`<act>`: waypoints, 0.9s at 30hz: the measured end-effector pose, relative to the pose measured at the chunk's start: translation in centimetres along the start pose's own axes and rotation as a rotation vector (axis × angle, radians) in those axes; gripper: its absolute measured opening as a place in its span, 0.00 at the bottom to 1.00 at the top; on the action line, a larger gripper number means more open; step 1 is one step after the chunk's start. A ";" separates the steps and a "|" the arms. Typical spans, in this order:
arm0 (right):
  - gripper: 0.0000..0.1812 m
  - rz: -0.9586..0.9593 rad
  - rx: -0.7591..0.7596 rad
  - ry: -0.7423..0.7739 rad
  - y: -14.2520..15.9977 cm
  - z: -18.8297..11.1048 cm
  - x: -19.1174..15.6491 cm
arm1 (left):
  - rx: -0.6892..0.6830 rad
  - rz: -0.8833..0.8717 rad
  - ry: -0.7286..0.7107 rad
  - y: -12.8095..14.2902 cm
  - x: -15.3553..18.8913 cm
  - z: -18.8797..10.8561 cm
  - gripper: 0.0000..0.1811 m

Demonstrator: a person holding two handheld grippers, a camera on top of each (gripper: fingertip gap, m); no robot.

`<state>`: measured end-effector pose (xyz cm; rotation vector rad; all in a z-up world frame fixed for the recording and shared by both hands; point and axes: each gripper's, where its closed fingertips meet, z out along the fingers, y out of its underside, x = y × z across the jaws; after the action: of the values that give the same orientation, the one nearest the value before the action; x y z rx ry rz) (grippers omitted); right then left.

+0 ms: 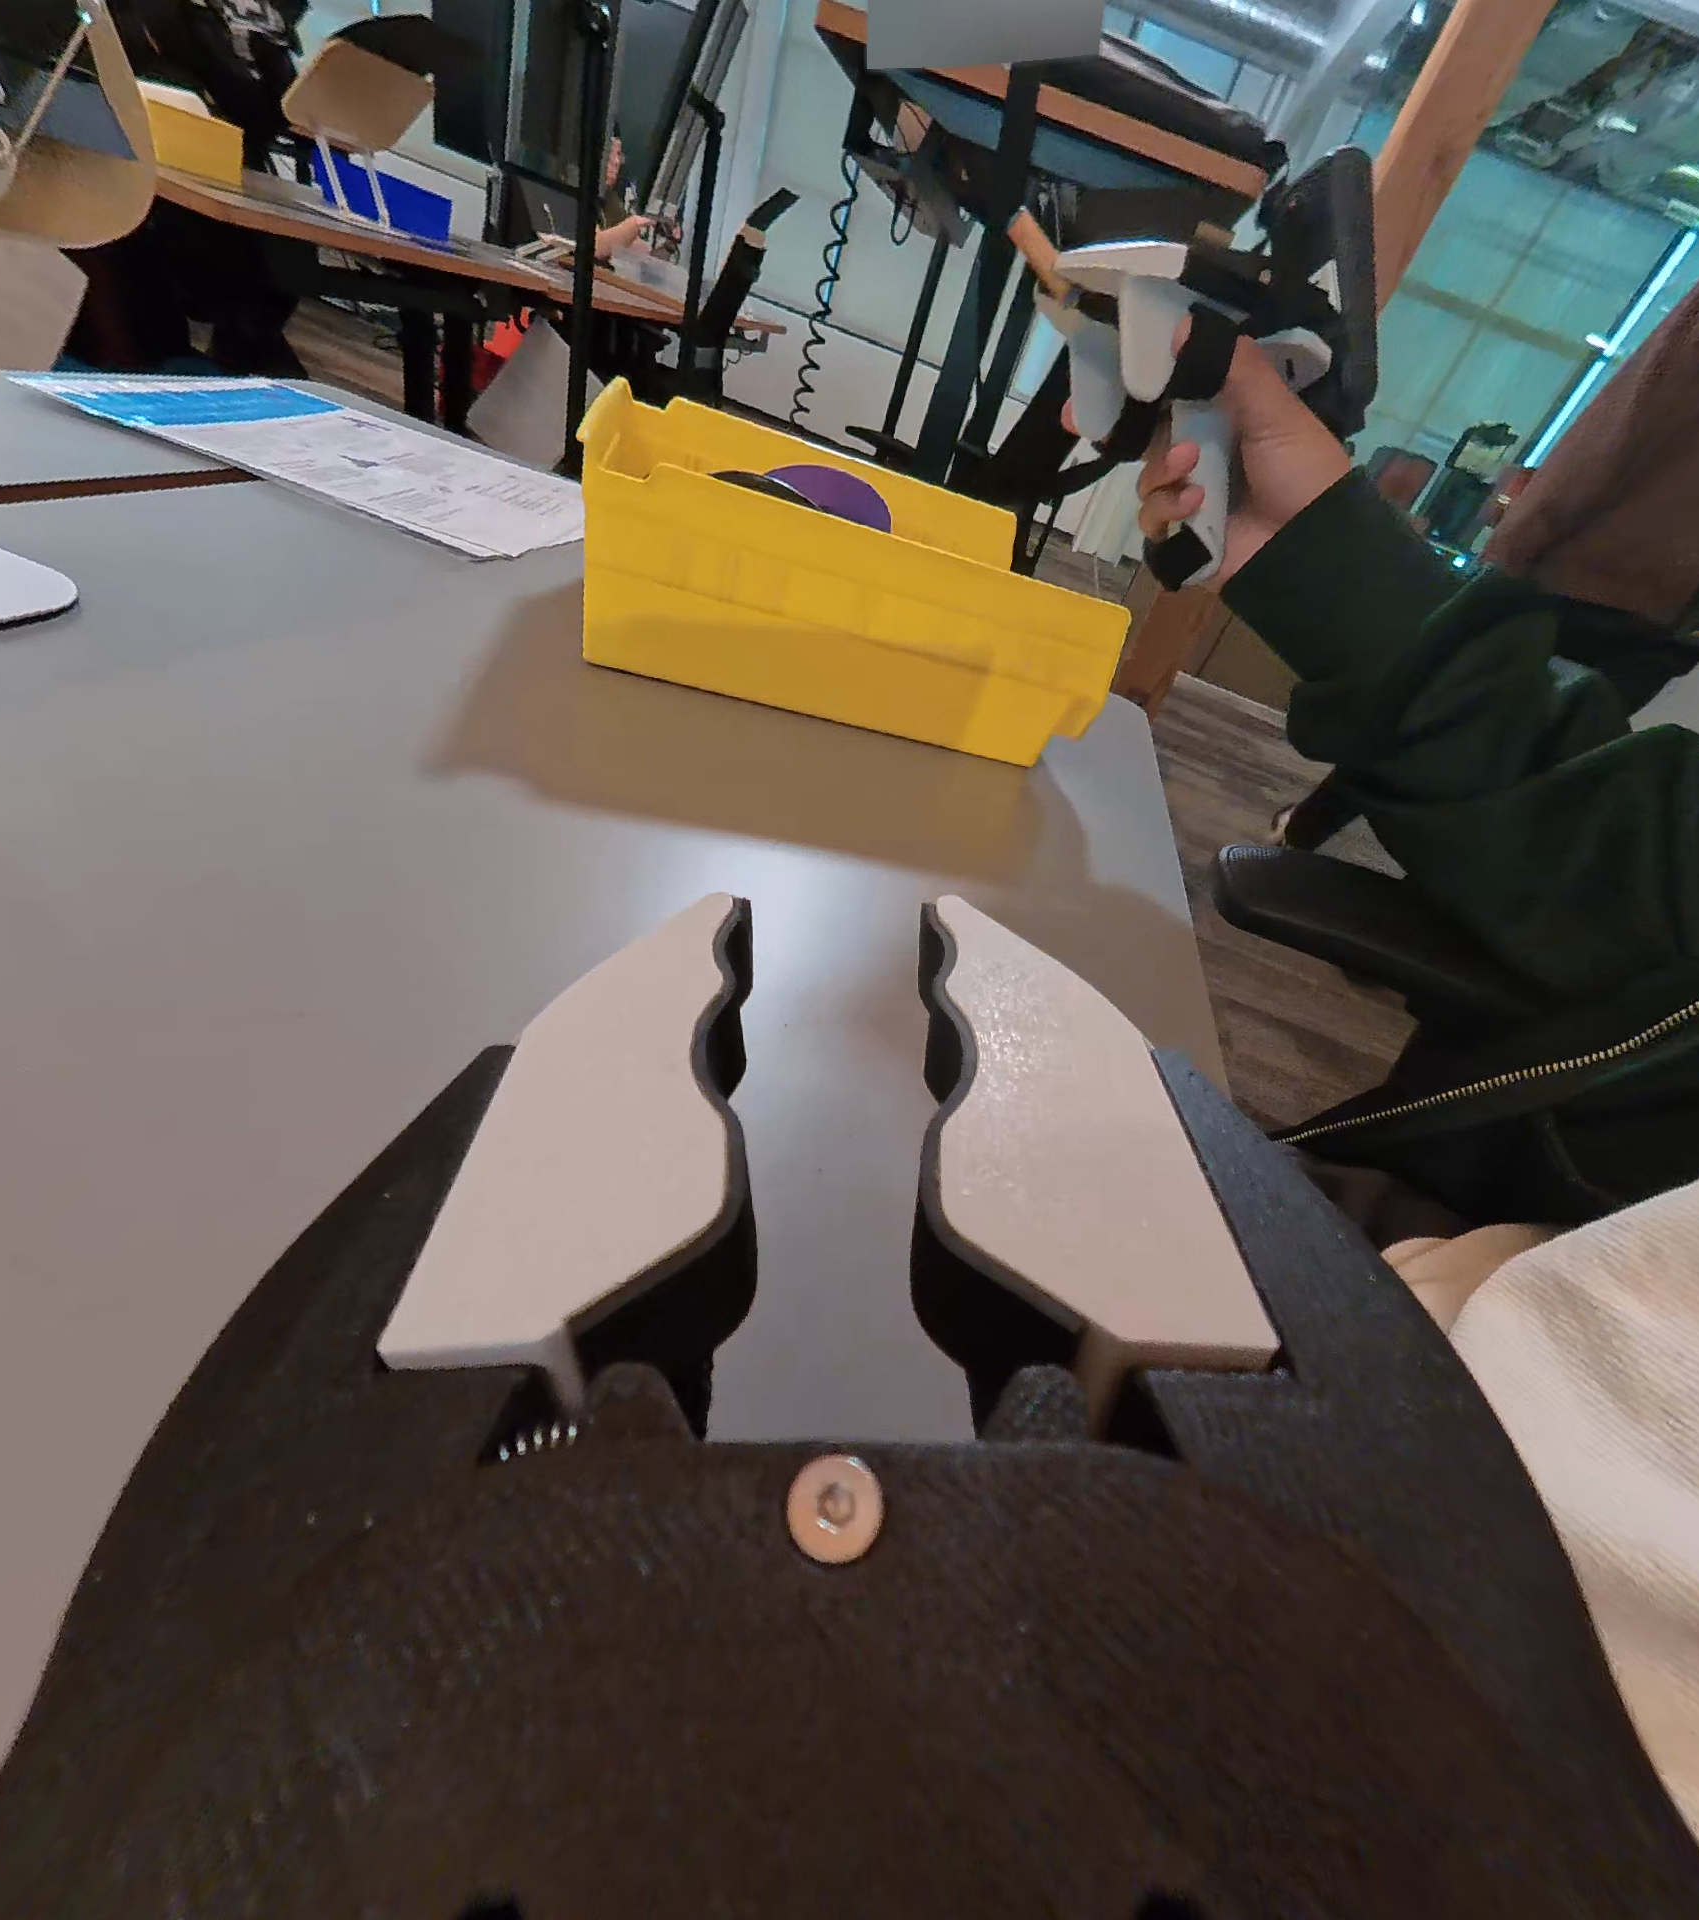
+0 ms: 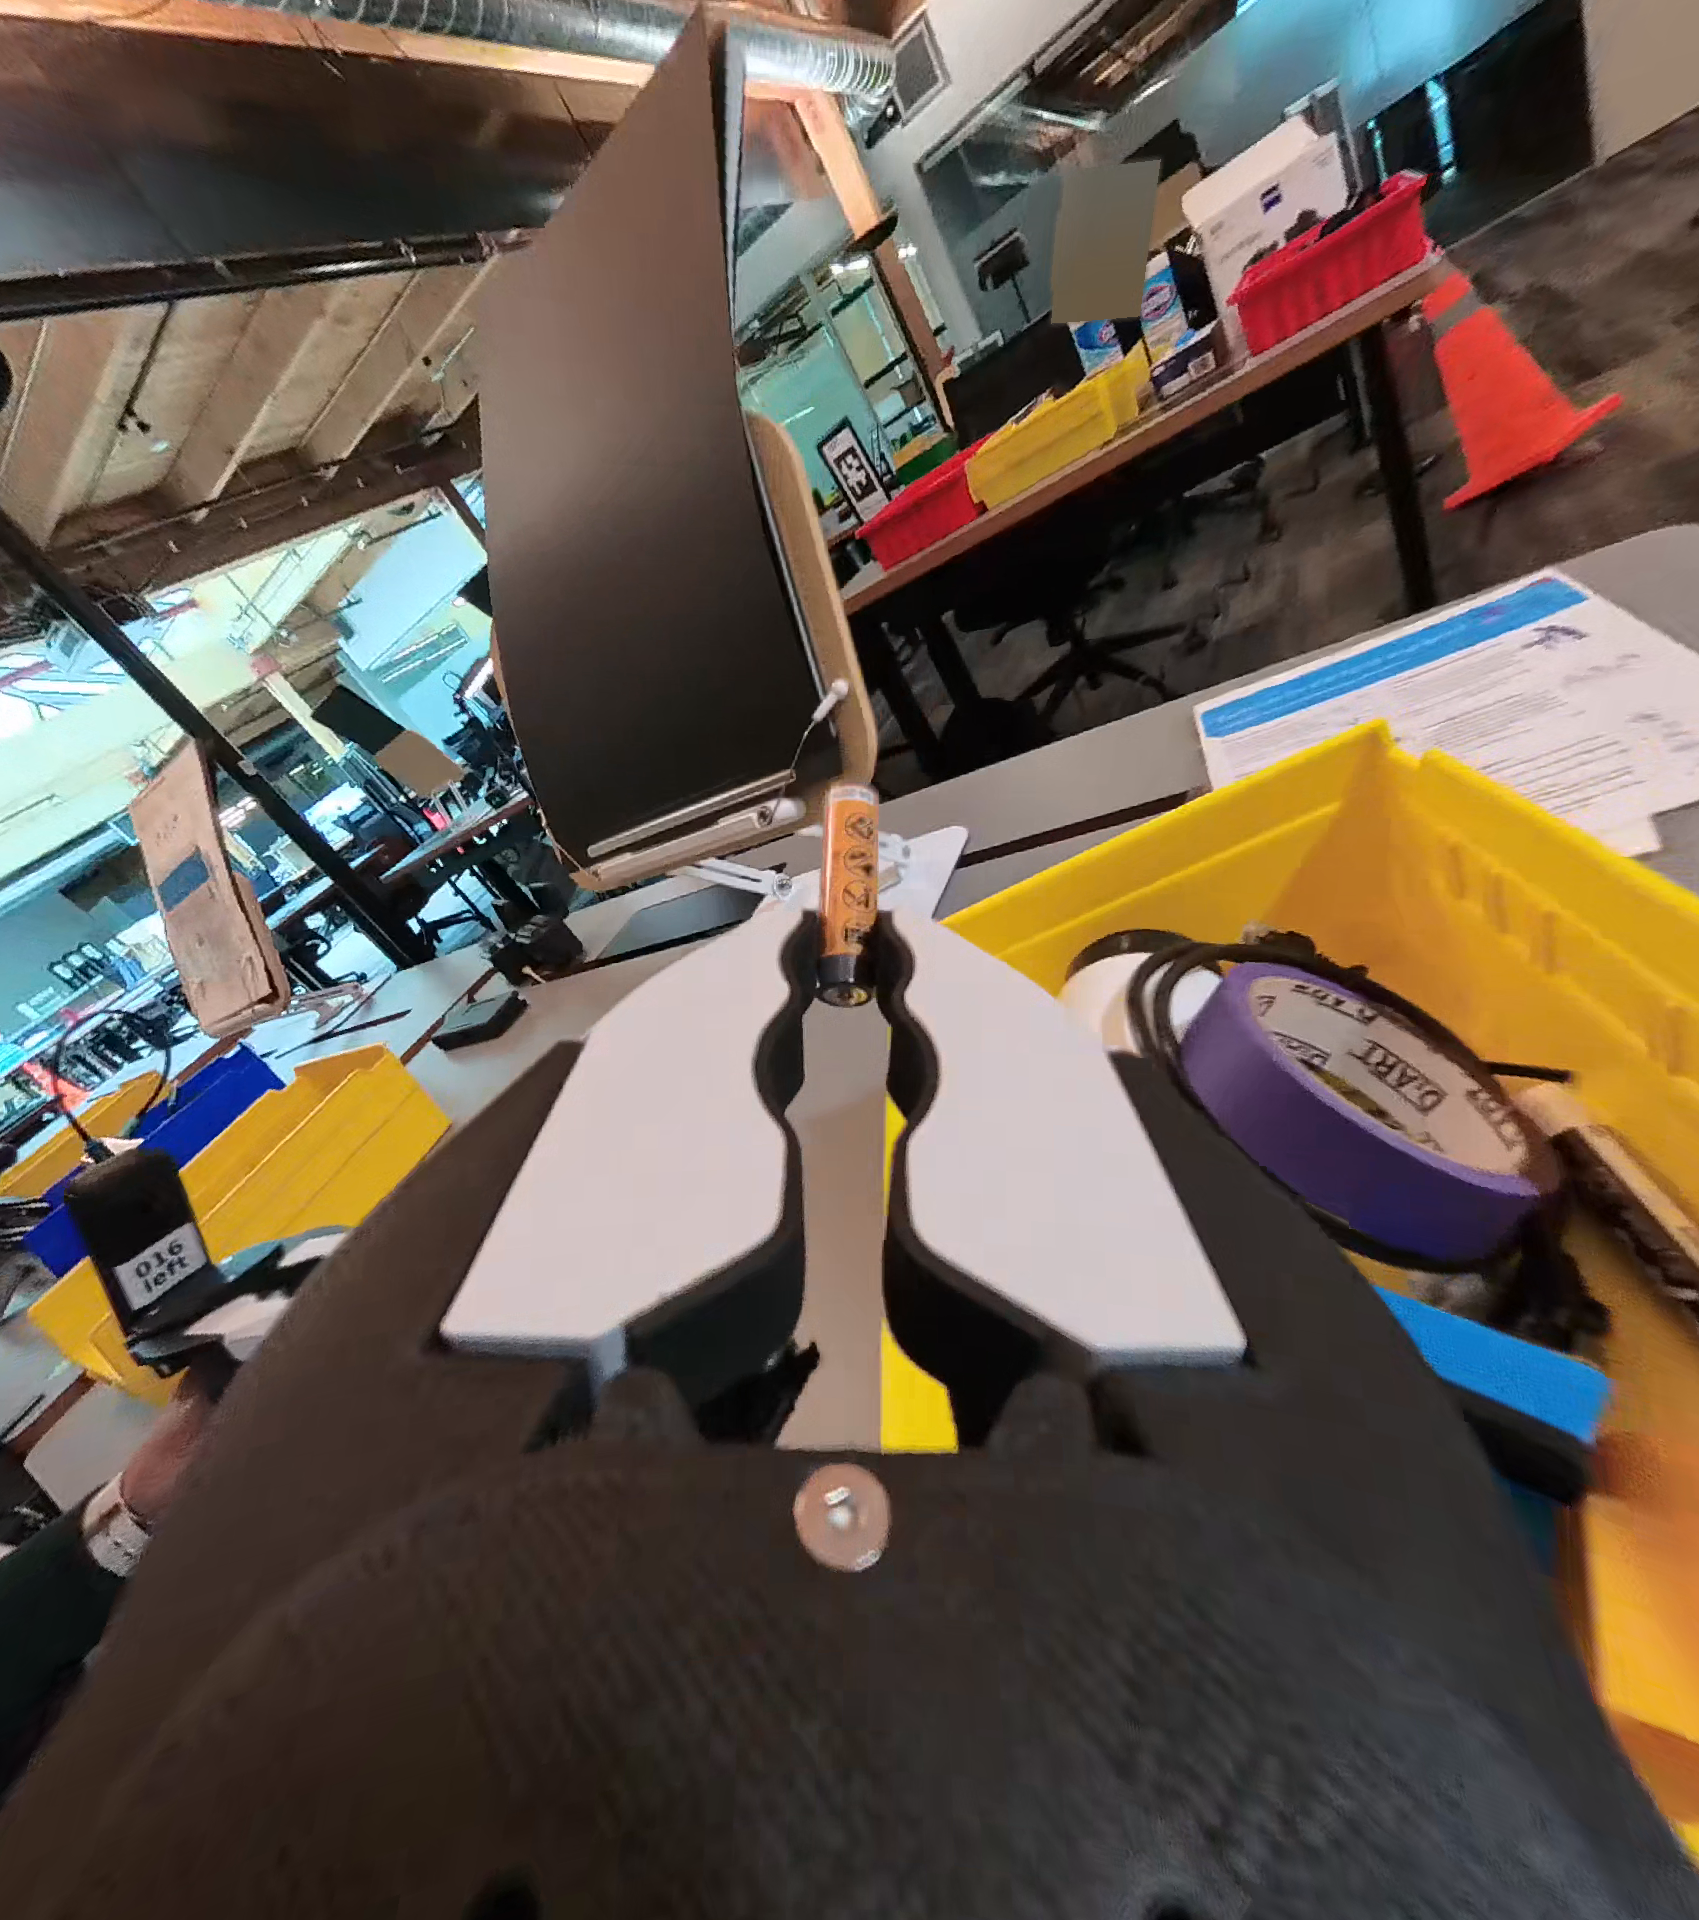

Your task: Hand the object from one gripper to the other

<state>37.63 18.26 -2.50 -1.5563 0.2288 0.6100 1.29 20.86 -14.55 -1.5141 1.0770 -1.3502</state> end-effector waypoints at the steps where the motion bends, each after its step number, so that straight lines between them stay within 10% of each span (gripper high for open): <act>1: 0.06 0.007 -0.003 0.006 -0.4 -0.6 0.4 | -0.002 0.000 0.001 0.1 0.0 0.0 0.17; 10: 0.06 -0.252 -0.001 0.049 3.2 -2.0 5.7 | 0.004 -0.010 -0.004 0.0 -0.2 -0.1 0.17; 27: 0.06 -0.412 0.062 0.038 5.4 3.1 -3.0 | 0.022 -0.042 -0.011 -0.1 -0.7 -0.5 0.19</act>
<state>31.71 20.06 -5.48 -1.4989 -0.0465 0.2476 0.75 21.56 -14.66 -1.5340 1.0248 -1.3767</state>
